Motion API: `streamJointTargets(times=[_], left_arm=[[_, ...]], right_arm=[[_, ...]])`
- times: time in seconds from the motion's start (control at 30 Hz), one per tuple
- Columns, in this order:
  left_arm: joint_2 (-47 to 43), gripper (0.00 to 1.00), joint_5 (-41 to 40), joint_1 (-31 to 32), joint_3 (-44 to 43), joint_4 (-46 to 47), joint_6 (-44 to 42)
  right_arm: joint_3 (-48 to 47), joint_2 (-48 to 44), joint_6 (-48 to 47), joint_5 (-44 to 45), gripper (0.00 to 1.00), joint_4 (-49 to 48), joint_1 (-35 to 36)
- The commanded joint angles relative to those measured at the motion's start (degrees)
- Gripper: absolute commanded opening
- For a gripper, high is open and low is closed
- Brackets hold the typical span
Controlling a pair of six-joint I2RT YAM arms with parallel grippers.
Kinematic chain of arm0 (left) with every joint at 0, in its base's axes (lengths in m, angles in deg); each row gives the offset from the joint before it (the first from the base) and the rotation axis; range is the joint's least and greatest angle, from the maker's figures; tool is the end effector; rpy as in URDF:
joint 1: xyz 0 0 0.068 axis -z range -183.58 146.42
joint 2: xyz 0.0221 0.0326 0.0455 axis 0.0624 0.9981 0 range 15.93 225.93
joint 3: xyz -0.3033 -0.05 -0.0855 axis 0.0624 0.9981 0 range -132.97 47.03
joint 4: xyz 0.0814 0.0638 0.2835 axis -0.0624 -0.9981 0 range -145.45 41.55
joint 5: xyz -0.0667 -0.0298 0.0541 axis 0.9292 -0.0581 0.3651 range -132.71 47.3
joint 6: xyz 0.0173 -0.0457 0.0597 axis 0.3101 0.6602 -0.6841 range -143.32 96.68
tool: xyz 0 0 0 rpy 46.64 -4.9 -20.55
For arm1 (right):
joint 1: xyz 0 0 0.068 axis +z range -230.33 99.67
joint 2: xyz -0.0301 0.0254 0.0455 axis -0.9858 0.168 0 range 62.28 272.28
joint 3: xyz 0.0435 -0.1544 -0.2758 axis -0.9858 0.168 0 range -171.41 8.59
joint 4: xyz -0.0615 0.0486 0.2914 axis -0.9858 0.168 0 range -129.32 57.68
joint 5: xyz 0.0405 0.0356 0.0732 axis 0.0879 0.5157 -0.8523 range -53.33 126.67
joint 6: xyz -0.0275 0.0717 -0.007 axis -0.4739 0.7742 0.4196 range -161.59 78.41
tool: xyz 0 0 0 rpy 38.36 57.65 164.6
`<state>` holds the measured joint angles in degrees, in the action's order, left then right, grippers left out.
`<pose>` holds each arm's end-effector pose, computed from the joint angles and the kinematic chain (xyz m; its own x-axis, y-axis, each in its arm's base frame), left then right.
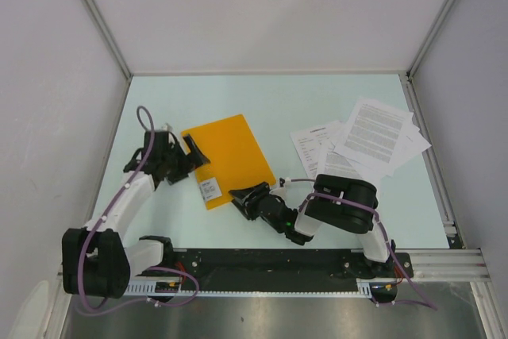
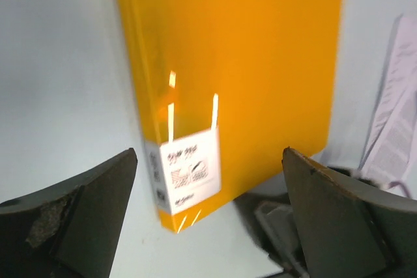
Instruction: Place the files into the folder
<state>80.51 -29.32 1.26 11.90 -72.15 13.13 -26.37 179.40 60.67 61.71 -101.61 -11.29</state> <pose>0.2468 -0.0362 0.1955 -0.7723 -0.5146 -0.3725 -0.2963 0.8104 -0.5053 0.1641 0.3506 0.0686 -0.6618 0.7474 0.0590 0.2683 0.1626 0.9495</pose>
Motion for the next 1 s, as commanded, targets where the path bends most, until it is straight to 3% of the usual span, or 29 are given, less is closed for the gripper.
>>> streamJointTargets(times=[0.0,0.17,0.33,0.57,0.7,0.97], left_arm=[[3.5,1.00,-7.2,-0.7,-15.3,0.2,-7.9],[19.5,1.00,-7.1,-1.6,-31.0,-2.6,-15.8],[36.2,0.99,-6.6,-2.0,-45.8,-2.6,-18.5],[52.0,0.98,-10.0,-2.1,-63.4,-6.1,-21.4],[56.4,0.97,-9.8,-2.1,-64.9,-8.4,-19.4],[57.4,0.95,-6.5,-1.4,-58.6,-9.1,-16.7]], right_arm=[[0.9,0.7,2.2,2.0,0.51,8.1,0.8],[0.9,2.1,1.8,1.1,0.51,5.3,-0.1],[0.9,2.1,1.0,1.3,0.51,4.8,-0.6],[0.9,1.6,0.7,0.1,0.51,5.5,-1.4],[0.9,2.2,1.0,-0.7,0.51,5.2,-1.7],[0.9,3.6,0.7,-0.9,0.50,1.0,-3.0]])
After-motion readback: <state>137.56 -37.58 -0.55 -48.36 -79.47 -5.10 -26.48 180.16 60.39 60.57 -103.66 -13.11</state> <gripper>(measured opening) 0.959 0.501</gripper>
